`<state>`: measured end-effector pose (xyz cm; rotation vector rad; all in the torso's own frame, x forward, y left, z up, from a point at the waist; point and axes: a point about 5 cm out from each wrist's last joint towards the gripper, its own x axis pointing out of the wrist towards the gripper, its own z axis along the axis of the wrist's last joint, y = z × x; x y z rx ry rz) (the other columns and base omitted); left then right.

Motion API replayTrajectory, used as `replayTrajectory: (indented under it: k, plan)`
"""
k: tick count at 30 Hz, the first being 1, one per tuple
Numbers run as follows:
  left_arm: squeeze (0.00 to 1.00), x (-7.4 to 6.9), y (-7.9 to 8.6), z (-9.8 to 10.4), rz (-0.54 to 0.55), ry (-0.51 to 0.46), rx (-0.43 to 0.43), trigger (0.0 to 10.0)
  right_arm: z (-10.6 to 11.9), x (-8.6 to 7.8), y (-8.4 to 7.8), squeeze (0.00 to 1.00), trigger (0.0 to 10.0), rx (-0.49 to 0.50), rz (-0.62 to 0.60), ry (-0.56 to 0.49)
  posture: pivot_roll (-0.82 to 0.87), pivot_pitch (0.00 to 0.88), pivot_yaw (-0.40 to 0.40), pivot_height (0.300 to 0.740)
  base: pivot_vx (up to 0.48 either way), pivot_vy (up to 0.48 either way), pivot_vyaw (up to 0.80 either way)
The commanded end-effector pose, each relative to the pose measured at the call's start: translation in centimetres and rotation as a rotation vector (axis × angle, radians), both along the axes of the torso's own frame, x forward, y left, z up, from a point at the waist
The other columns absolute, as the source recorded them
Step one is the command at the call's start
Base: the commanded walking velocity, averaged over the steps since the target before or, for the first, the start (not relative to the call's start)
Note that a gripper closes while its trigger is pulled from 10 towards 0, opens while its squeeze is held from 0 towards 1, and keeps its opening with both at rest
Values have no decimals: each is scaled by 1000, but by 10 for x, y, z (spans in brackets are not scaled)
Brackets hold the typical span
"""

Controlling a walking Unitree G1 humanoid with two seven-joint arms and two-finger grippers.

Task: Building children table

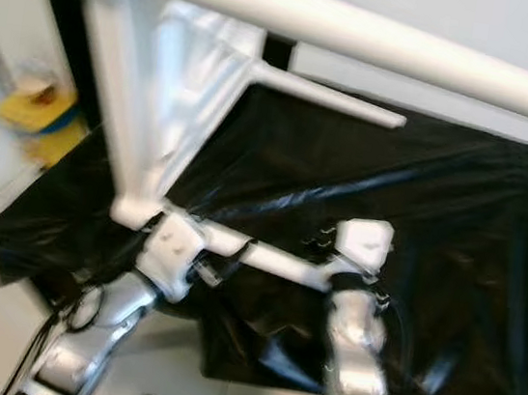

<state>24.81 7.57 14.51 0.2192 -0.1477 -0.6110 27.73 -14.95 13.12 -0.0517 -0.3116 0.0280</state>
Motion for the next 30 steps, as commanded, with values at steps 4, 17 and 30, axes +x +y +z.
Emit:
replayTrajectory:
  k: [4, 17, 30]
  plan:
    - [0, -1, -2, -1, -8, 0, 4, 10000, -2, -1, -2, 0, 10000, -2, -13, 12, 110, 41, -100, 740, 0, 0, 0]
    - [0, 3, 4, -1, 39, 31, -49, 10000, -1, -3, -8, 0, 10000, -3, -39, 16, 97, 47, -88, 740, 0, 0, 0]
    - [0, 21, 8, 6, 87, 57, -149, 10000, 4, -2, -18, 0, 10000, -14, -97, -13, 42, 35, -30, 740, 0, 0, 0]
